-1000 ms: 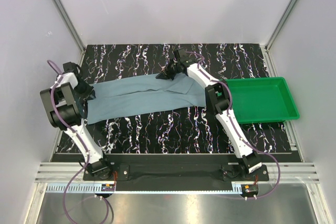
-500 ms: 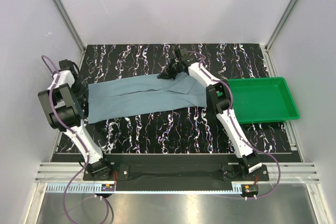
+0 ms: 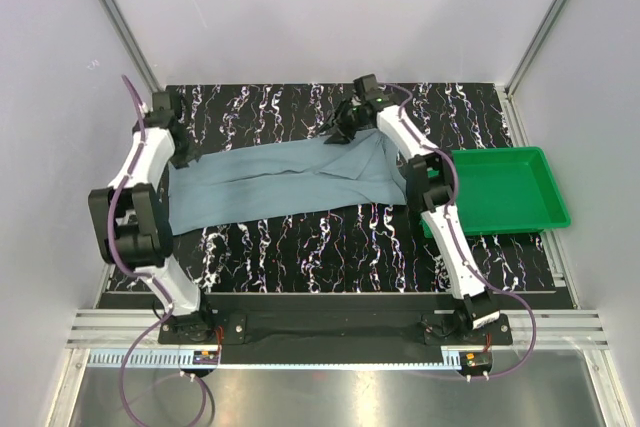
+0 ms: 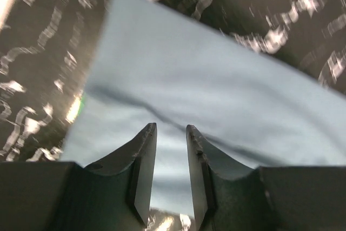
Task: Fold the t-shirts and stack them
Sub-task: Fold the tshirt
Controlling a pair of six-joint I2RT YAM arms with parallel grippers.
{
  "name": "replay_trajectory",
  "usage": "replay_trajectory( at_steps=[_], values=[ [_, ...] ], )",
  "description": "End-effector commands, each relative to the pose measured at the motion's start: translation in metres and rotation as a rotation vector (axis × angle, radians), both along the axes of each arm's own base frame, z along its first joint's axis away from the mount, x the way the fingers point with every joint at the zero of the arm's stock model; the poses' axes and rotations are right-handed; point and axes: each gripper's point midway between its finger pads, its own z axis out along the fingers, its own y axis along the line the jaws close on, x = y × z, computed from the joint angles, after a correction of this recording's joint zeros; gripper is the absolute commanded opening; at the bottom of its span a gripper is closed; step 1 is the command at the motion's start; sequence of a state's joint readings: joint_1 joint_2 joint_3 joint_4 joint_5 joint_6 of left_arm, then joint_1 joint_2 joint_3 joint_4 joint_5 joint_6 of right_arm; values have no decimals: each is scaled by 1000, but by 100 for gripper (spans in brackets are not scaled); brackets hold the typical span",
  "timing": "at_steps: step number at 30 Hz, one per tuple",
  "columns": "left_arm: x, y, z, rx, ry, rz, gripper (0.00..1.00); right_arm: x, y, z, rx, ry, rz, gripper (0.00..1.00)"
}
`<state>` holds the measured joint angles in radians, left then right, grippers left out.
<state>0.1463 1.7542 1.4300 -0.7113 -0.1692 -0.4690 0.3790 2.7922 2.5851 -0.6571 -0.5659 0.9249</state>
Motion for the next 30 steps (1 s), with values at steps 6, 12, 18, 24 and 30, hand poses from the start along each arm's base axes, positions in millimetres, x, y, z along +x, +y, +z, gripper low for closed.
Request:
replay_trajectory(
  at_steps=[6, 12, 18, 24, 30],
  values=[
    [-36, -61, -22, -123, 31, -132, 35, -59, -98, 117, -271, -131, 128, 60],
    [-61, -90, -30, -180, 79, -197, 36, -107, -135, 110, -339, -55, 182, 64],
    [-77, -98, -43, -214, 113, -224, 37, -117, -144, 93, -285, -47, 191, 72],
    [-82, -102, -48, -236, 140, -225, 38, -86, -165, 55, -309, -4, 133, 66],
    [-88, -107, -50, -265, 151, -238, 37, -54, -158, 33, -272, -18, 115, 53]
  ],
)
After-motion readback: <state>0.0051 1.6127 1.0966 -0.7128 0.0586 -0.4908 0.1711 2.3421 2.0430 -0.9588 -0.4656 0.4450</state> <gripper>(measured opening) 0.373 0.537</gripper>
